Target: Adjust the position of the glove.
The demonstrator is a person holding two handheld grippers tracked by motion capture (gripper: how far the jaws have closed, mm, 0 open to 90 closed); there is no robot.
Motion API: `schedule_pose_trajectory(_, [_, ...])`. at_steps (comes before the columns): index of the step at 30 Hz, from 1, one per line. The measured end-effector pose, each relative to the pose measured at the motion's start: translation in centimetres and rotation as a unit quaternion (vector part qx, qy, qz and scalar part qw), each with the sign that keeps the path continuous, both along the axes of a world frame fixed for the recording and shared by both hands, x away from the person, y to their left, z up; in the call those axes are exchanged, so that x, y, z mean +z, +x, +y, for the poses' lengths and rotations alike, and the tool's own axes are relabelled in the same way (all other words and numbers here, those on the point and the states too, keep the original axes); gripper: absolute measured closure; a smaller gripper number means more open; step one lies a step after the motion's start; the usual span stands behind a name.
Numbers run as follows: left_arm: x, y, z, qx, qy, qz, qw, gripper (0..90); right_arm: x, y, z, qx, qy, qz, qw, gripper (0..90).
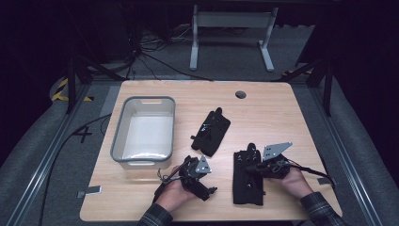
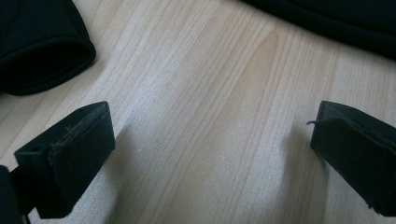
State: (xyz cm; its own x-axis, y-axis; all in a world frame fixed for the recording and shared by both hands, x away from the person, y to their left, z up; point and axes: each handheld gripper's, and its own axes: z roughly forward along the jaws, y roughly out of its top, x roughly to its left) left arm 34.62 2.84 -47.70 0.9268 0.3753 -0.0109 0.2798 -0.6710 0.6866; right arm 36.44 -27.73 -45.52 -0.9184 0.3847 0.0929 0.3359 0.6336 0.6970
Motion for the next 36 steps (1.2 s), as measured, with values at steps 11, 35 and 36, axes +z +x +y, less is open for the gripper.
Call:
schedule_pose_trajectory(11, [0.0,-0.1,0.0,0.005,0.002,0.002,1.0000,0.0,0.9,-1.0,-1.2,-0.032,-0.020,-0.032,0.9988,89.8])
schedule_pose_trajectory(35, [0.2,-0.1,0.1,0.014,0.009,0.005,0.9999,0.4,0.0,0.3,-1.7,-0.054,-0.012,-0.022,0.9982,89.8])
schedule_pose_trajectory(36, [0.3,0.0,0.1,0.017,0.009,0.010,0.9998,0.9,0.1,0.3,-1.8,-0.054,-0.011,-0.023,0.9982,89.7])
